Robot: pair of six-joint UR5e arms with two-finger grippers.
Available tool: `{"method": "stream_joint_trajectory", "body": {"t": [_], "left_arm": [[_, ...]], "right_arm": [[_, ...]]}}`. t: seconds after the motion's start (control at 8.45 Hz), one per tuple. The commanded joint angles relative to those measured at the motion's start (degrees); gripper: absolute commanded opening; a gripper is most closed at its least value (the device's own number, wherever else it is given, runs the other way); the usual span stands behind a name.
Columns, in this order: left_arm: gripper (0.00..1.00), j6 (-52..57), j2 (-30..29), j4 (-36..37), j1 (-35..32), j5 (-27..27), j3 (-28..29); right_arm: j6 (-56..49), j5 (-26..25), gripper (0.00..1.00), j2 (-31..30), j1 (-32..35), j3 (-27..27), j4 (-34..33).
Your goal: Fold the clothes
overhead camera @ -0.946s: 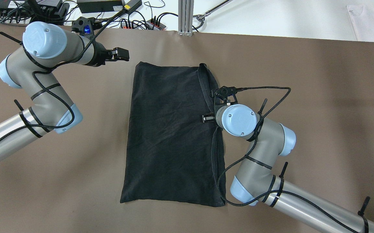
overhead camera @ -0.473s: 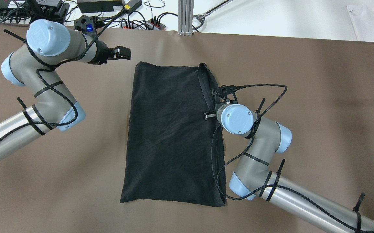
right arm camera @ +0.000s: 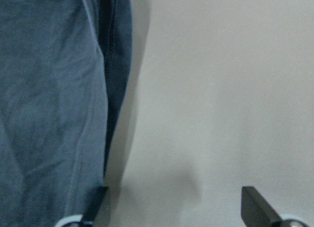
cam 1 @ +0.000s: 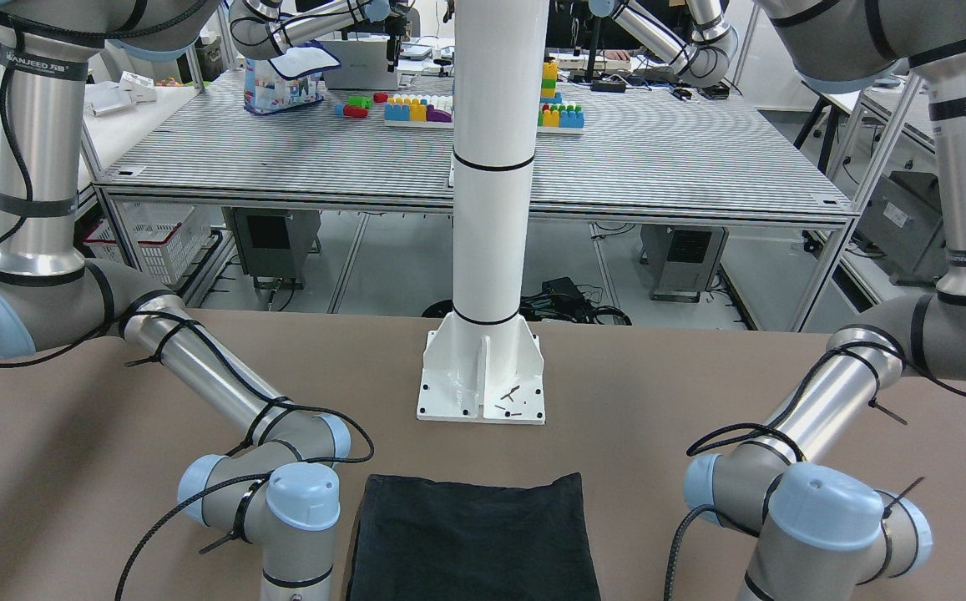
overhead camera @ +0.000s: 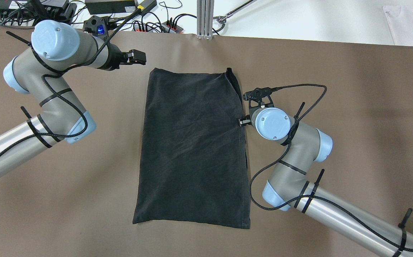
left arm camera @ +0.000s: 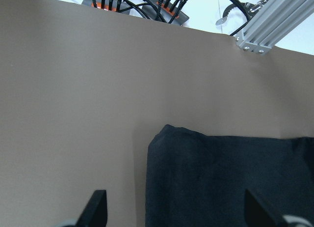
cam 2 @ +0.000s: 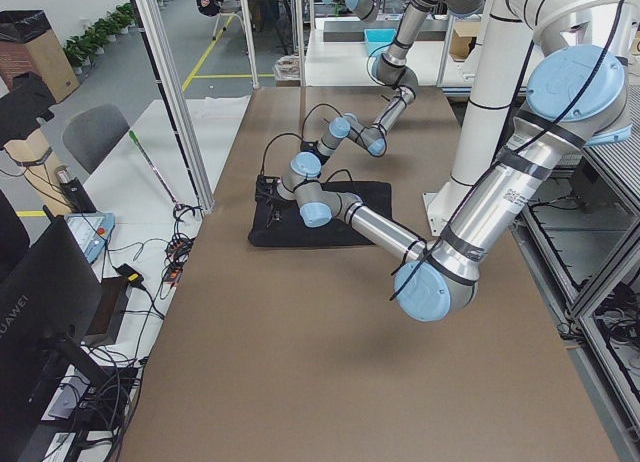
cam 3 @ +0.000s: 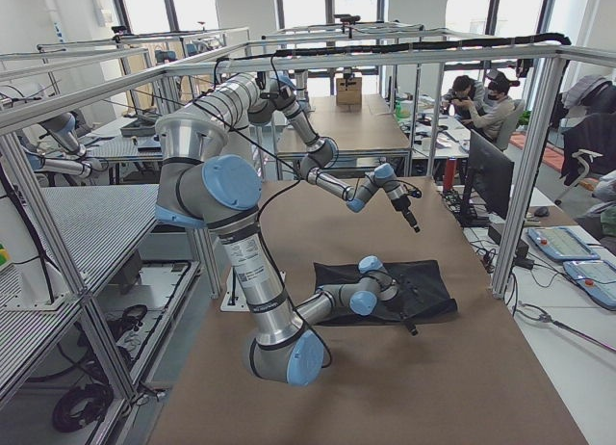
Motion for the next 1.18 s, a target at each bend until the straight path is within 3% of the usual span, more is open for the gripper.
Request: {"method": "stream_joint_trajectory", "body": {"t": [0.0, 0.35, 0.59, 0.71, 0.95, 1.06], "left_arm": [[1.0, -0.14, 0.04, -0.05, -0.08, 0.0, -0.26], [1.0, -0.23, 0.21, -0.14, -0.17, 0.0, -0.26], [1.0, -0.23, 0.13, -0.14, -0.17, 0.0, -0.26], [1.0, -0.14, 0.12, -0.14, -0.17, -0.09, -0.18], [1.0, 0.12, 0.12, -0.23, -0.26, -0.09, 0.0], [1.0, 0.12, 0.04, -0.23, -0.26, -0.09, 0.0]], "right_arm": [[-2.33, 1.79, 0.94, -1.48, 2.32, -0.07, 0.11], [-2.8, 11.17, 0.94, -0.43, 6.19, 4.84, -0.68], [3.32, 11.47, 0.94, 1.67, 6.02, 4.51, 1.67], [5.28, 11.47, 0.94, 3.25, 5.85, 2.24, 6.65], [10.99, 11.47, 0.94, 8.42, 5.41, -9.93, 20.88], [11.79, 11.47, 0.94, 9.4, 5.23, -12.26, 23.72]]}}
